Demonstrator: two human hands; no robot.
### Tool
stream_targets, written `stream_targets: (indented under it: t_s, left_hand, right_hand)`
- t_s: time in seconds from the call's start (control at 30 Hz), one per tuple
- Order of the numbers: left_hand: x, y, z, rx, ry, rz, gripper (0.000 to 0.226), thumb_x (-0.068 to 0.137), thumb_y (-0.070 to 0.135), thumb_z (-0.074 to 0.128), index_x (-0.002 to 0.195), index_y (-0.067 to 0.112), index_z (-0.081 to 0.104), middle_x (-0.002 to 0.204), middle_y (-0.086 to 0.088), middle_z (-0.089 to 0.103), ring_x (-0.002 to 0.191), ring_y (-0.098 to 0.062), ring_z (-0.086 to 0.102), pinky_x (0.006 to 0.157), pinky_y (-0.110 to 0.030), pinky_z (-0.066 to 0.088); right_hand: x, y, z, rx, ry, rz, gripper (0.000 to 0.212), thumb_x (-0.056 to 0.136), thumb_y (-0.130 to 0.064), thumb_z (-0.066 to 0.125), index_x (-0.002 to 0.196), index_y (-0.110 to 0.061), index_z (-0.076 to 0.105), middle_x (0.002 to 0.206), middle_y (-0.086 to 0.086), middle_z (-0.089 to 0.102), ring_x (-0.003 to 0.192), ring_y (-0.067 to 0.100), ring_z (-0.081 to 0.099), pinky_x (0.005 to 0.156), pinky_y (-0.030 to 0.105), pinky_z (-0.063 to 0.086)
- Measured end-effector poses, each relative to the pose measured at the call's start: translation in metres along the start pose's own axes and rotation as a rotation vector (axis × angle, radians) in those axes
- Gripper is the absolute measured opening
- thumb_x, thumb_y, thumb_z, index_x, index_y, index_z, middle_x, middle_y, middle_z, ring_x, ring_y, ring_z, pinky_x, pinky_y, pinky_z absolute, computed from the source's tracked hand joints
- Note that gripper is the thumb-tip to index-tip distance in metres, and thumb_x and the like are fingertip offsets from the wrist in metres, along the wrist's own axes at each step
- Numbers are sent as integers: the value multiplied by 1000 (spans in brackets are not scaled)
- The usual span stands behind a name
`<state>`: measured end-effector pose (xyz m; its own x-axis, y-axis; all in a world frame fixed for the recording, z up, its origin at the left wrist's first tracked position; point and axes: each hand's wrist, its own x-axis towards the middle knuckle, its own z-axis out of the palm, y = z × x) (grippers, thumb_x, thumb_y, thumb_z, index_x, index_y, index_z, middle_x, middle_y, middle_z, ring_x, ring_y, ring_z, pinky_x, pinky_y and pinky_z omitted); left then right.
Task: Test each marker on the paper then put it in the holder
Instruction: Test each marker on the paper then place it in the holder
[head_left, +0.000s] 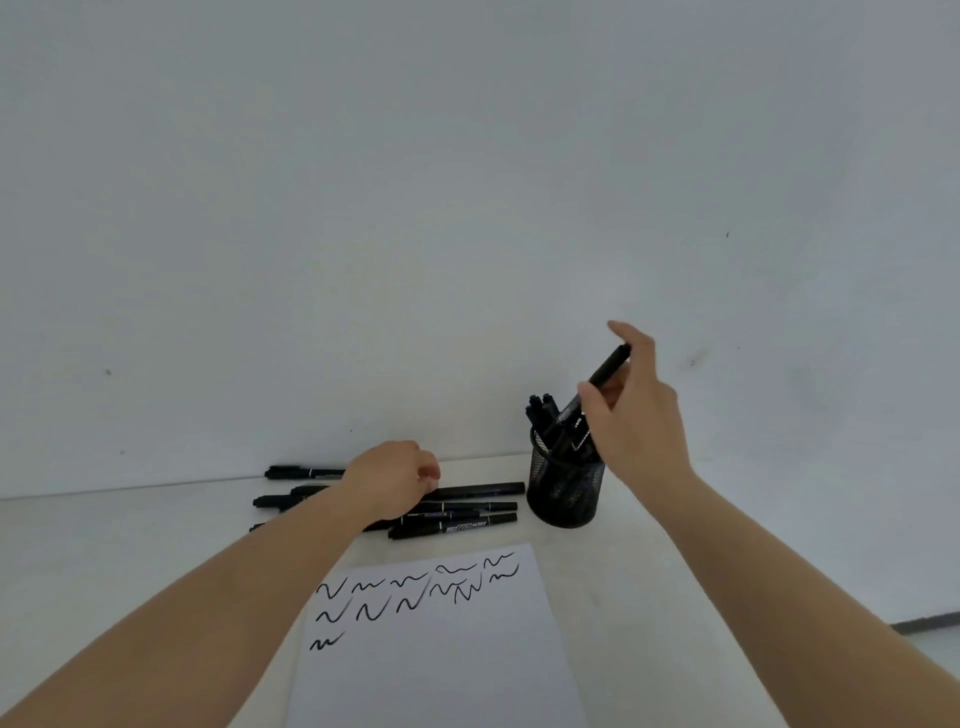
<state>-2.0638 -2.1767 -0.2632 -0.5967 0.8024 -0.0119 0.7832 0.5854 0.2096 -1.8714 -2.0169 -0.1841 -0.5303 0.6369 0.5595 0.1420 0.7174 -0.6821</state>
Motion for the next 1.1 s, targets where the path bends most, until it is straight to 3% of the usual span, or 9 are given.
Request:
stream_targets:
  t_s: [0.1,0.23,0.5,0.6,0.67,0.83,0.93,1.03,1.1]
  left_hand:
    - [5,-1,12,65,-8,2,23,92,37,49,109,28,61,114,3,56,109,-19,50,84,-31,41]
    - [9,3,20,54,32,-4,21,90,35,52,106,26,61,113,2,57,109,-20,51,84,-33,42]
    - [12,-2,32,146,146,38,20,93,35,47,106,23,55,111,4,58,106,-19,51,79,-31,36]
    - [6,-8,29,189,241,49,22,96,34,41,109,21,52,113,4,58,106,-18,51,79,-32,35]
    - [-3,-13,19,182,295,21,21,97,32,39,109,21,51,112,4,59,104,-18,53,78,-32,36]
    - [-49,-17,-18,-250,413,-165,15,94,32,46,103,24,55,95,10,62,89,-17,57,73,-30,40]
    - [-91,-8,-27,-550,410,-115,10,93,26,50,85,32,52,84,16,63,87,-11,59,74,-26,41]
    - [-131,5,-25,-644,384,-44,21,94,20,47,80,37,48,79,16,62,77,3,57,69,-12,41]
    - [-153,10,-20,-655,368,-7,22,94,18,47,81,36,48,75,13,59,60,6,51,56,-8,39]
  right_hand:
    - [-2,7,14,-79,-80,-7,40,88,-18,52,123,-29,35,72,7,63,71,25,59,67,38,48]
    - [-3,15,29,-241,-197,1,22,94,-23,43,115,-18,42,71,3,55,71,29,52,62,35,40]
    - [-10,19,41,-426,-271,68,21,95,-27,41,113,-17,44,80,1,54,76,26,52,62,31,32]
    - [-13,13,34,-354,-204,29,34,92,-25,48,124,-16,43,108,3,56,102,25,50,75,32,37]
    - [-18,6,25,-333,-62,-76,38,89,-22,53,125,-12,45,114,5,53,104,25,45,83,33,38]
    - [-49,-24,9,20,132,-75,19,86,-17,54,103,-26,54,85,-11,54,82,10,48,70,24,39]
    - [-75,-46,17,316,-124,193,22,90,-14,47,80,-31,57,63,-9,57,60,6,49,57,17,39]
    - [-100,-66,33,407,-509,378,10,92,-19,51,93,-24,60,65,-6,61,55,8,51,55,22,40]
    - [-117,-77,45,593,-591,517,13,91,-27,55,97,-17,60,64,-6,61,53,8,50,52,23,39]
